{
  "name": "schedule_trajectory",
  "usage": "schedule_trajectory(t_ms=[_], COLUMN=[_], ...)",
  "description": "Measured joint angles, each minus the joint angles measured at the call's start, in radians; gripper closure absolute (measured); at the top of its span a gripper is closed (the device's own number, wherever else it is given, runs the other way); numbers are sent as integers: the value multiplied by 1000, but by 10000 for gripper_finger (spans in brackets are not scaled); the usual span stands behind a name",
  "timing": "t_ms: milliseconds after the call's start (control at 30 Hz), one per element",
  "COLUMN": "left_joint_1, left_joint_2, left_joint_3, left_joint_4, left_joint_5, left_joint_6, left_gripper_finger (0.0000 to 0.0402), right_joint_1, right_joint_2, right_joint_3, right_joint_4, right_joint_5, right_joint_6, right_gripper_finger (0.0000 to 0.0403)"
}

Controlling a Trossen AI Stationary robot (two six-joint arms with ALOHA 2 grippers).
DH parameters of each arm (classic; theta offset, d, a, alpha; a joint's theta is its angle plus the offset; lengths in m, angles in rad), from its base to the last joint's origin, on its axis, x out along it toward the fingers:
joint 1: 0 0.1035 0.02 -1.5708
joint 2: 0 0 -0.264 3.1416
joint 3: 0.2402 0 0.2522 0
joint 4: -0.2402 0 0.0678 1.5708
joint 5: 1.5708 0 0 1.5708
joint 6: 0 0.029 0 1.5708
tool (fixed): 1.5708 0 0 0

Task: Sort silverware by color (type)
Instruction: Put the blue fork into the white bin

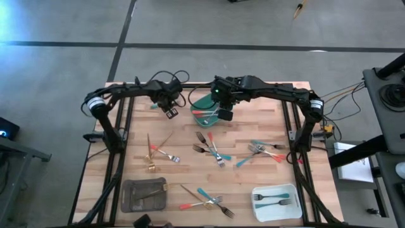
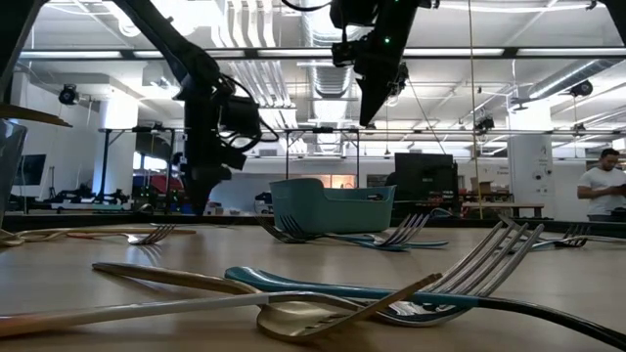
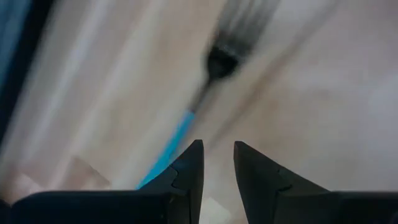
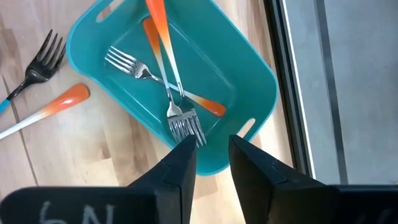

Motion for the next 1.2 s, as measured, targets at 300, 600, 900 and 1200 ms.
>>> schedule_trajectory(t_ms=[300,600,900,1200], left_joint_1=[47,55,66,69], left_joint_2=[7,47,89,91], left_joint_3=[0,0,2,2], left_joint_4=[19,40,78,76], left_joint_5=[-66,-16,-47,-47], left_joint_6=[45,100,132,150], left_gripper_finger=[329,329,329,347], right_joint_1=[-3,-2,-2,-2], right_joint_2=[0,0,0,1], right_joint_3=[0,0,0,-1], right_joint_4=[0,7,26,26], right_joint_5=[0,1,1,2], right_joint_6=[-3,4,37,76], right_gripper_finger=[316,319,323,326])
